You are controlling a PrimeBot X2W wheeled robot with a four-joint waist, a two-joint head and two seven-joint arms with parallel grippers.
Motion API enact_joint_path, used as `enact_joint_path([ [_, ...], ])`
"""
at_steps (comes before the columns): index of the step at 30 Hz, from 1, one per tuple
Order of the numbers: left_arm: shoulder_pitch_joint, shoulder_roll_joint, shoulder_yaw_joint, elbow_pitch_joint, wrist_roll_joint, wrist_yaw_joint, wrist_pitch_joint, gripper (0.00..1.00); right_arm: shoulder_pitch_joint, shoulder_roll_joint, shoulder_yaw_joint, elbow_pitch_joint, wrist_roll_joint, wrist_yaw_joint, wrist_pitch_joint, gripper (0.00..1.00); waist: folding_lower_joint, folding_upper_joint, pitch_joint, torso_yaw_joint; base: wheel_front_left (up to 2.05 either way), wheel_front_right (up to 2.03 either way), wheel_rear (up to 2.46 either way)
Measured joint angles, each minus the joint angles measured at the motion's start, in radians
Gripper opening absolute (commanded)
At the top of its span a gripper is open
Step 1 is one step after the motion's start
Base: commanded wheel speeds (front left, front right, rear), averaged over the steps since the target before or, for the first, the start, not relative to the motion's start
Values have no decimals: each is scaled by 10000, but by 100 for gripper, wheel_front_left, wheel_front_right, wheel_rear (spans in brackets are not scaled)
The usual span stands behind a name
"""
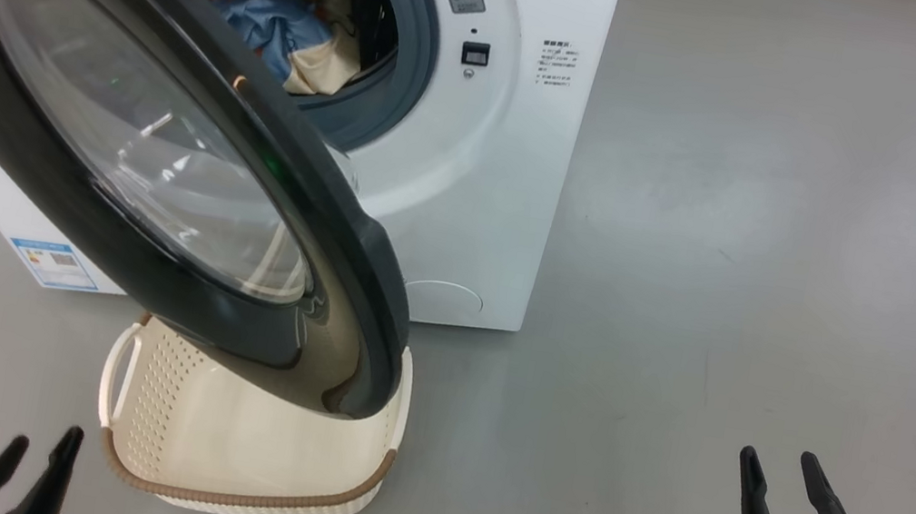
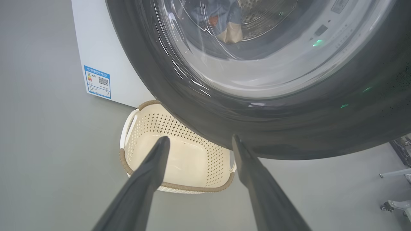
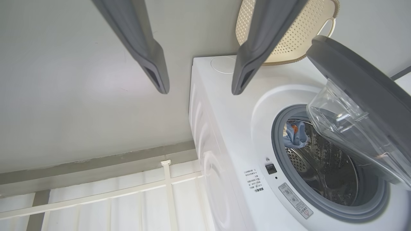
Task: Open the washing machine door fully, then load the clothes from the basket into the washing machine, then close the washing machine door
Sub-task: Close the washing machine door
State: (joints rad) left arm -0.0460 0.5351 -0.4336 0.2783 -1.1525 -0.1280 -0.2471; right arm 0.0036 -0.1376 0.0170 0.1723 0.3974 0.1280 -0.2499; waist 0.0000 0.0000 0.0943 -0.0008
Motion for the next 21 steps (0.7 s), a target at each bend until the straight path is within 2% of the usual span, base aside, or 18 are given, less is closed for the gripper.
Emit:
enact_joint_path([
  [2, -22, -132, 171, 184, 395, 0, -10, 100, 32, -4, -19, 0, 0, 0, 0, 100, 0, 0, -52, -36, 0, 0, 0],
  [4, -63, -585, 895, 199, 1329, -2, -12, 100, 186, -10, -73, -13, 0, 0, 0, 100, 0, 0, -118, -56, 0, 0, 0],
  [12, 93, -1586, 2330, -198, 3797, -2, -13, 100, 430, -56, -282, -36, 0, 0, 0, 100, 0, 0, -262, -65, 0, 0, 0],
  [21, 510, -2401, 3126, -633, 5476, -10, -56, 100, 597, -65, -314, -50, 2, 0, 0, 100, 0, 0, -350, -81, 0, 0, 0],
])
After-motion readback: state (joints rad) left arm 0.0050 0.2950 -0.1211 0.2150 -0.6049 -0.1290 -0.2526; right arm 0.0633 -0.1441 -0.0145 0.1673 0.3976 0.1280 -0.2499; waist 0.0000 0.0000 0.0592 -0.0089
